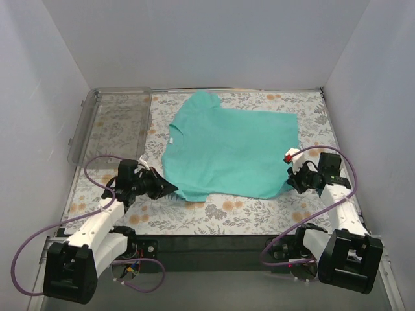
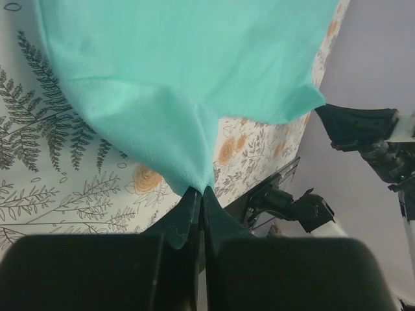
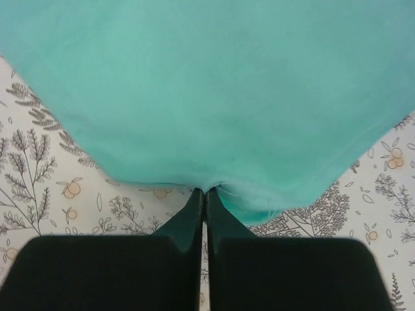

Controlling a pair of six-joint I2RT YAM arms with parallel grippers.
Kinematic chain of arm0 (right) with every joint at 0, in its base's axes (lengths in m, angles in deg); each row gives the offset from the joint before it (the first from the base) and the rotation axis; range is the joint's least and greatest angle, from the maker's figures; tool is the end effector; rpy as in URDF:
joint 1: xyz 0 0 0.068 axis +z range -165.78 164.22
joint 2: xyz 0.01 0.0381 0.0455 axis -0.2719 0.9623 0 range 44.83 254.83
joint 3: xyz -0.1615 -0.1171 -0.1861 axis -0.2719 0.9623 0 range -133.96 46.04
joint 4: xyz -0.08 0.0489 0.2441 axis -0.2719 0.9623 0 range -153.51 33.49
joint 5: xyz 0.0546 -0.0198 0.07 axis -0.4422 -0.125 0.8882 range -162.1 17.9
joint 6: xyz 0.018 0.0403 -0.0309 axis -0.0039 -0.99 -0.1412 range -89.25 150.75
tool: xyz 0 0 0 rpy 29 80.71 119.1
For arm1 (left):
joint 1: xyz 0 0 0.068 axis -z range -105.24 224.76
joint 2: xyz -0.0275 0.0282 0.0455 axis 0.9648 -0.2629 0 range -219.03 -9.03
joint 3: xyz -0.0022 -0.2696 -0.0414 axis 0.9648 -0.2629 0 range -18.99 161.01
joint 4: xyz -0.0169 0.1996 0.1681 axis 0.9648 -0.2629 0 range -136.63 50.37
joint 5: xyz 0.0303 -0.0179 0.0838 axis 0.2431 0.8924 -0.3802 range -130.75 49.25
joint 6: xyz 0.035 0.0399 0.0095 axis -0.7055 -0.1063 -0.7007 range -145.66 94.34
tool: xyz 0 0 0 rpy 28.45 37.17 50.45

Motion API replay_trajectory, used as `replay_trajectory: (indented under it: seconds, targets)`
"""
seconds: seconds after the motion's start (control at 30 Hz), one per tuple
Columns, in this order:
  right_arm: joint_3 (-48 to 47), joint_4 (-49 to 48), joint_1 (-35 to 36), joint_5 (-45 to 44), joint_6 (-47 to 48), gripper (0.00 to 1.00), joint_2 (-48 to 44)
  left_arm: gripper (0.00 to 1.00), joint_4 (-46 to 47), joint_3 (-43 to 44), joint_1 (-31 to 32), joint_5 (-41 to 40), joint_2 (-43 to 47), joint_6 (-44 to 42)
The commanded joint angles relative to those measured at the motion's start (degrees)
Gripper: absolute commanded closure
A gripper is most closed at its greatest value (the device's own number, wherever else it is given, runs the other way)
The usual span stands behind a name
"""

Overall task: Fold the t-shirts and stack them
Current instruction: Flatten the tshirt out

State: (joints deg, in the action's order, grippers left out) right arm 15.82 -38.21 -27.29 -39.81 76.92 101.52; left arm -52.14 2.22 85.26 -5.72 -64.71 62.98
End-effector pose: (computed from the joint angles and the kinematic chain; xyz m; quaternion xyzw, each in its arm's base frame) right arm 0.1857 -0.0183 0.1969 -0.3573 0.8393 0.0785 0.4022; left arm 0.1708 -0.0525 0.1669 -0.4735 0.7584 -0.4478 0.0137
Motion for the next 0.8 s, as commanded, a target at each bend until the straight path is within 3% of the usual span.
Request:
replay_trajectory:
  seconds: [0.0,0.33,0.67,0.7,0.77]
  targets:
    - [-1.34,5.28,-0.01,0.94,9.19,0.99,1.67,1.00,-4.97,1.81,-0.13,0.83,5.05,-1.11]
    - [2.00,7.22,-0.09,-7.59,14.20,0.99,-0.61,1.00,-13.32,4.72,-0.04,2.50,2.77,-3.30]
    - [2.71,15.38,-0.09,-7.68,23.42,0.98,-1.05,1.00,-16.31,5.51,0.92,3.20,0.92,-4.70]
    - [2.45,16.18,-0.09,-7.95,24.13,0.84,-1.23,0.96,-17.45,5.85,0.92,3.64,1.19,-5.05]
    - [0.87,19.50,-0.09,-8.12,25.89,0.68,-2.80,0.82,-19.38,7.87,0.92,3.47,3.03,-6.37]
